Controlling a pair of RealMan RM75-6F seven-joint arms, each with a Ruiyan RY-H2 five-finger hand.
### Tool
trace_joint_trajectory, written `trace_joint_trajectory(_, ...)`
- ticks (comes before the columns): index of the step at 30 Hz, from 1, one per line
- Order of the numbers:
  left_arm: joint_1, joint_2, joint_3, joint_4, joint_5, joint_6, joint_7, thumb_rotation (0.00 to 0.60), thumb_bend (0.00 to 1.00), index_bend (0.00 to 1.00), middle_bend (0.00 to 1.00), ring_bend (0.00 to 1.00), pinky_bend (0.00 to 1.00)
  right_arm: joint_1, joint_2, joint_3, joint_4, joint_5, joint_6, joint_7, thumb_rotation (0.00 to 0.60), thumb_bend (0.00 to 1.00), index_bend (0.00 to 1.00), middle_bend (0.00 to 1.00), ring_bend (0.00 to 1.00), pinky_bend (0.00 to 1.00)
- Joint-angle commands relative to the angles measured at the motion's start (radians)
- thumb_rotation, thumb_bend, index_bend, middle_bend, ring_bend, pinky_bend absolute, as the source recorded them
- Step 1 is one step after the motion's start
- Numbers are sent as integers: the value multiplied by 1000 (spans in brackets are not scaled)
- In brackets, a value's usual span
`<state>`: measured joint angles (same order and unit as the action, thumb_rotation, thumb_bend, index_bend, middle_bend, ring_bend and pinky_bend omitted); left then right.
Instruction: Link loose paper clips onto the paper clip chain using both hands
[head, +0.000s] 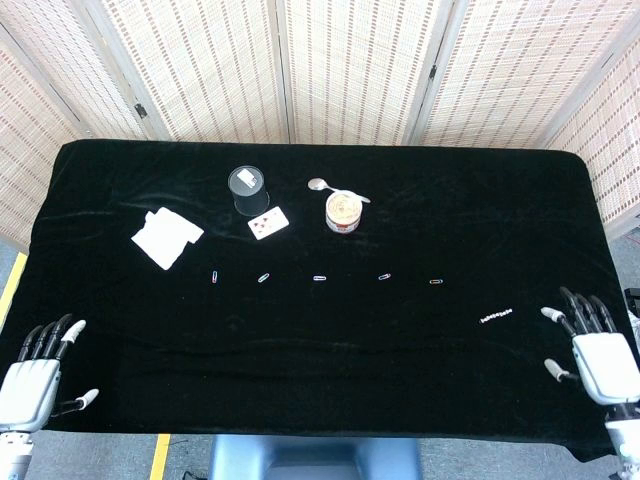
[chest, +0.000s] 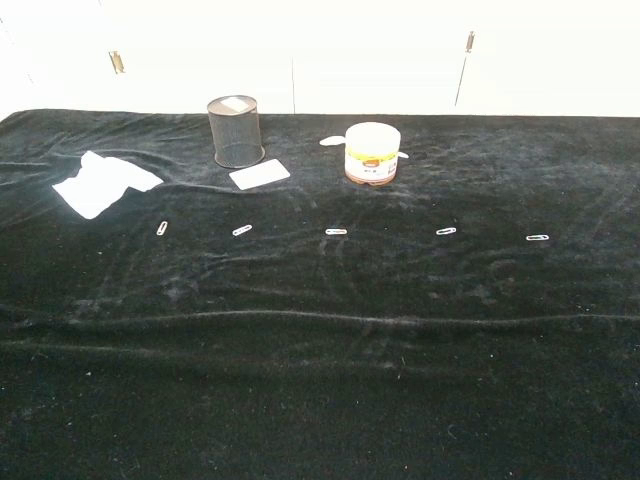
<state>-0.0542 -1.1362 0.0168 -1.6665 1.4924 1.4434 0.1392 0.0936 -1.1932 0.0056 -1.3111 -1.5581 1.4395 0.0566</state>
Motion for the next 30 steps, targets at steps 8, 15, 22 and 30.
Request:
trace_joint_trajectory(8,-26,12,-50,10,-117,-65,-33,600,85,0,0,0,0,204,-174,30,410,-41,-203,143,600,373,490,0,3,0)
trace_joint_trajectory(15,-38,15,-65,13,-164,-93,-32,600,84,0,0,0,0,271,-292,1,624,-67,-276,253,600,398,519,0,26,0)
trace_joint_trajectory(22,-44,14,-69,19,-183,-104,-27,600,86,0,0,0,0,307,-342,-27,715,-83,-312,308,600,398,523,0,34,0)
trace_joint_trajectory(30,-40,18,-68,18,-189,-101,-40,600,85,0,0,0,0,309,-352,-55,722,-94,-303,309,600,398,522,0,33,0)
